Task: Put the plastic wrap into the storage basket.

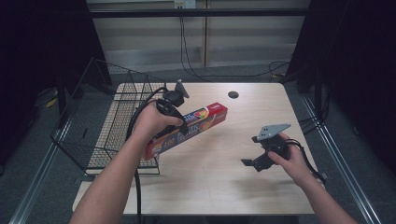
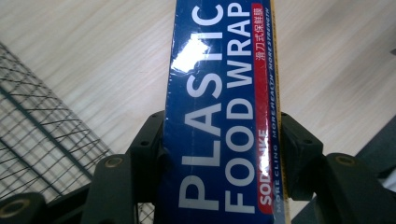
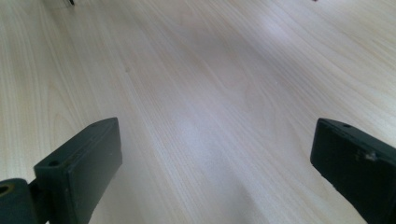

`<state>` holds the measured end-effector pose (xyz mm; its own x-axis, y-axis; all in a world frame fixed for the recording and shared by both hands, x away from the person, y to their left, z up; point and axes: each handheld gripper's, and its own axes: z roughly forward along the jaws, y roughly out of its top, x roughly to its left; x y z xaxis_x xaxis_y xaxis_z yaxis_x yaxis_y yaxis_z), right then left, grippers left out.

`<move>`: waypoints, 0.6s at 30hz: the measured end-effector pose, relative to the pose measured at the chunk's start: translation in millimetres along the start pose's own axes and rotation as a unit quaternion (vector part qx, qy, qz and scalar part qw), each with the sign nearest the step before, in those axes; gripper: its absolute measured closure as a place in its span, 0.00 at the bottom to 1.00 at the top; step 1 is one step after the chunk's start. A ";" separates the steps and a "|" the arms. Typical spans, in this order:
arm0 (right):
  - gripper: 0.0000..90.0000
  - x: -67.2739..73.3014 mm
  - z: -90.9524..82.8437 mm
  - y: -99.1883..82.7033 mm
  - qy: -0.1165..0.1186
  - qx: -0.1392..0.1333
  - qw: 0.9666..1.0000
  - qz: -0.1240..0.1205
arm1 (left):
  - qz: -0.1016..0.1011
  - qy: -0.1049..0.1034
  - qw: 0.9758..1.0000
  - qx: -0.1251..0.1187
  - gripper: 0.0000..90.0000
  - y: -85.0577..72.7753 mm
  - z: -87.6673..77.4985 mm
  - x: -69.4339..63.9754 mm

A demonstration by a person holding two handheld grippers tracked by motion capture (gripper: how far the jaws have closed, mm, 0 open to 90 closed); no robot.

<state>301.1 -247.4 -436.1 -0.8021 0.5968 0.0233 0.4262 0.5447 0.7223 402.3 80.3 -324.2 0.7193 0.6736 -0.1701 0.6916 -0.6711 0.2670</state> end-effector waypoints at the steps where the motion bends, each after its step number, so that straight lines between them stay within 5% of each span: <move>1: 0.02 -0.1 -0.4 -0.3 -0.003 -0.001 1.000 0.001 | -0.004 -0.003 1.000 0.000 0.49 -0.6 -1.1 2.1; 18: 0.02 1.0 -0.4 -3.7 -0.006 -0.005 1.000 0.004 | -0.047 0.020 0.999 -0.010 0.49 -9.6 -25.8 14.5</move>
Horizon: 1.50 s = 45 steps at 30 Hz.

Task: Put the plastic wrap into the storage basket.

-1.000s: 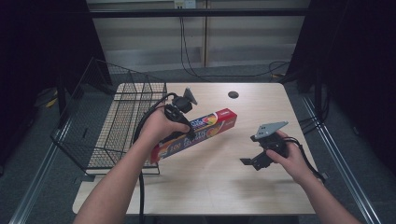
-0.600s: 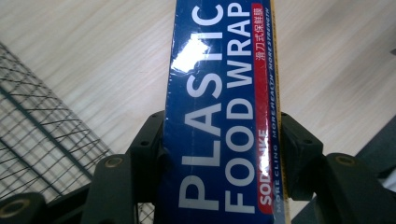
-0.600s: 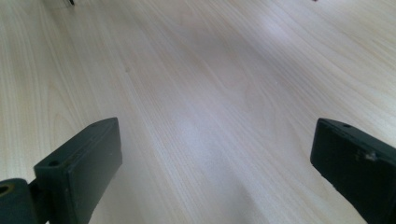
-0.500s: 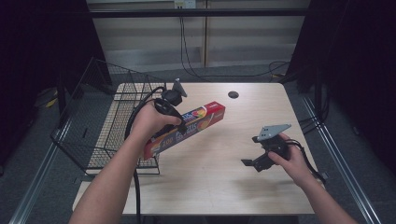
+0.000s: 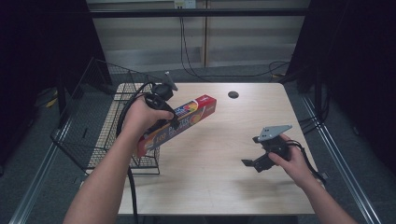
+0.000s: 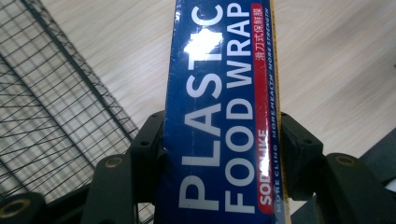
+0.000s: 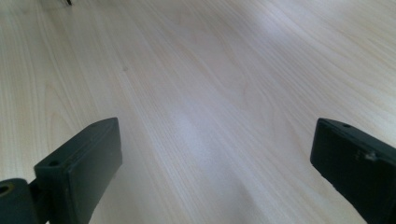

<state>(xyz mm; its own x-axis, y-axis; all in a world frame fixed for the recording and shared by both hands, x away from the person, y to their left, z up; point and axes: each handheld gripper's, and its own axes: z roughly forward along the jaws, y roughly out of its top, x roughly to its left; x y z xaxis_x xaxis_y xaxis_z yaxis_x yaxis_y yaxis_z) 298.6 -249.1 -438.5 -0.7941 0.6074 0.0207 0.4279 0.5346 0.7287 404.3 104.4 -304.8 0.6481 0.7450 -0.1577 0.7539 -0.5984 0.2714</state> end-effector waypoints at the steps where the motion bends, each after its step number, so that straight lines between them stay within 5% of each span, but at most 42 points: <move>1: 0.02 0.0 0.2 -0.2 0.001 0.001 1.000 0.001 | -0.003 0.000 1.000 0.002 0.49 -0.2 -1.2 0.8; 26: 0.02 0.6 1.2 -3.5 -0.003 0.007 1.000 -0.002 | -0.055 0.023 0.998 -0.017 0.49 -21.6 -42.3 29.2; 45: 0.02 -5.1 -4.6 -4.8 -0.001 0.001 1.000 0.005 | -0.103 0.043 0.993 -0.034 0.49 -38.5 -72.0 48.1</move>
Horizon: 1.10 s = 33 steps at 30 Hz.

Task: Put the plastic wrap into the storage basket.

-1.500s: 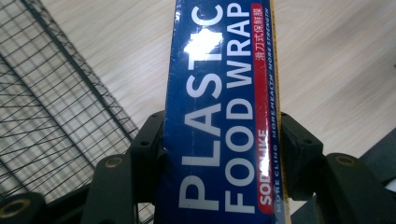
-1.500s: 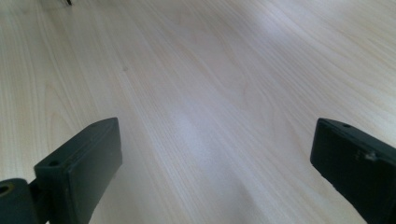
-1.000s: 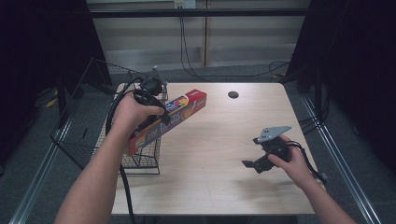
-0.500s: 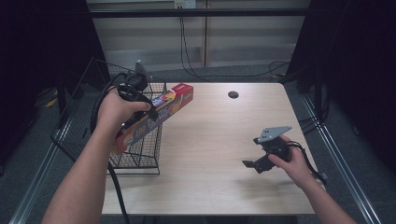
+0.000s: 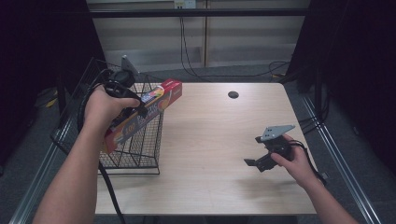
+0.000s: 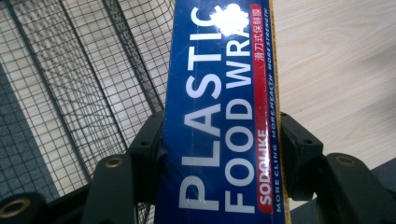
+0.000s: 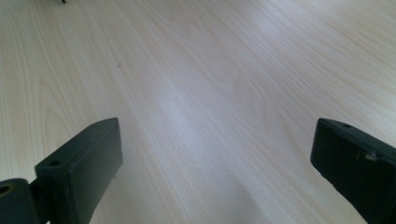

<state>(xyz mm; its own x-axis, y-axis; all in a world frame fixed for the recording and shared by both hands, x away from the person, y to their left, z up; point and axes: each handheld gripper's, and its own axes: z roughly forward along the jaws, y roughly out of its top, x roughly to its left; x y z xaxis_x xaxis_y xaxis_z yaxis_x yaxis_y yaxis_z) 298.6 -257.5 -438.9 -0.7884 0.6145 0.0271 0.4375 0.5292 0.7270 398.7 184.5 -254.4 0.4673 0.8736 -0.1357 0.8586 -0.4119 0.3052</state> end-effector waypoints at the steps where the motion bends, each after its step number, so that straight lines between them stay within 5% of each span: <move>1: 0.02 -0.2 -0.1 -0.1 -0.003 -0.001 1.000 -0.001 | -0.003 0.001 1.000 -0.003 0.49 -0.7 -1.3 0.8; 15: 0.02 -0.7 -1.0 -0.3 -0.002 -0.001 1.000 0.002 | -0.034 0.012 0.999 -0.010 0.49 -8.2 -16.5 20.4; 16: 0.02 -0.8 -1.0 -0.4 0.000 -0.001 1.000 0.002 | -0.048 0.012 0.999 -0.013 0.49 -9.6 -17.9 23.5; 33: 0.02 -0.8 0.2 -0.4 -0.003 -0.001 1.000 0.000 | -0.088 0.028 0.995 -0.023 0.49 -18.9 -35.3 46.0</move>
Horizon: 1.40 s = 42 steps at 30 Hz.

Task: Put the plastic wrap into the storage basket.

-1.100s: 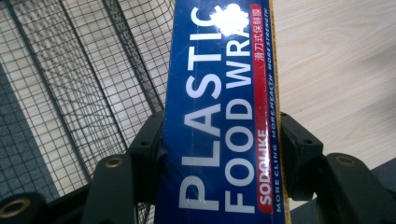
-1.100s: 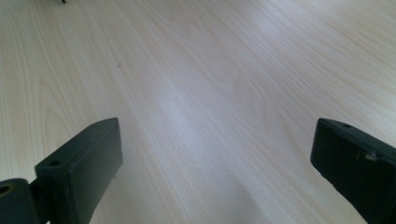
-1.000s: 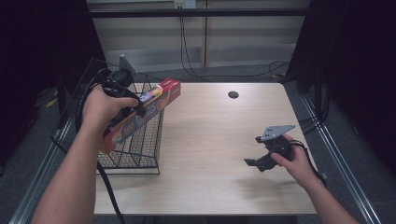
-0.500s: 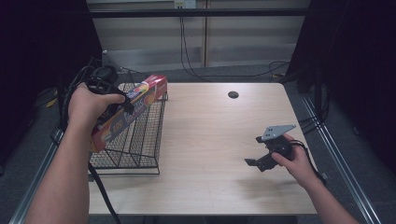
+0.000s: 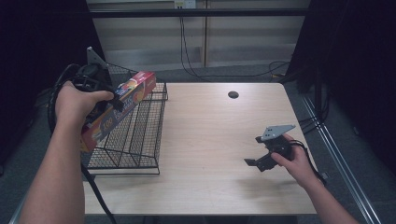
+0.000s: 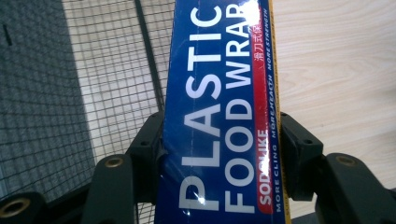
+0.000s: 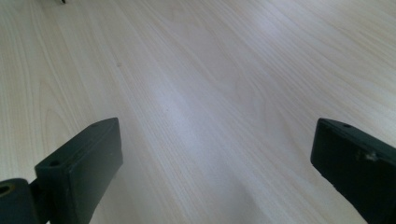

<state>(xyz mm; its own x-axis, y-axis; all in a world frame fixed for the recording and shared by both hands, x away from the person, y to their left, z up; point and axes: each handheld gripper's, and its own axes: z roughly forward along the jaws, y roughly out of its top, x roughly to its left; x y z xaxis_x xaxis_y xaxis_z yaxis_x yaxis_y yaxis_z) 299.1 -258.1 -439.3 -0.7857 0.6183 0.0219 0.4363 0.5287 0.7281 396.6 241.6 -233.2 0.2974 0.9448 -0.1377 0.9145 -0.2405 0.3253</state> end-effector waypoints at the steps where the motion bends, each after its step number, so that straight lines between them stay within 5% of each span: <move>1: 0.02 0.0 0.1 0.0 0.000 0.001 1.000 0.000 | -0.002 0.004 1.000 -0.002 0.49 -0.3 -0.8 1.2; 28: 0.02 0.6 2.8 -0.1 0.004 0.003 1.000 -0.001 | -0.059 0.039 0.997 -0.010 0.49 -3.8 -24.7 30.8; 42: 0.02 1.2 4.0 -0.3 0.004 0.007 1.000 -0.003 | -0.092 0.067 0.993 -0.020 0.49 -8.9 -20.3 42.0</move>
<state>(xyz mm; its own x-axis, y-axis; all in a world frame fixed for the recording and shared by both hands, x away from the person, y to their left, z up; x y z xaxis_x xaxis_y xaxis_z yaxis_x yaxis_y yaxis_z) 299.8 -255.2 -442.3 -0.7924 0.6096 0.0233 0.4374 0.5411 0.7183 395.3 288.0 -222.8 0.0840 0.9938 -0.0733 0.9373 -0.0538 0.3442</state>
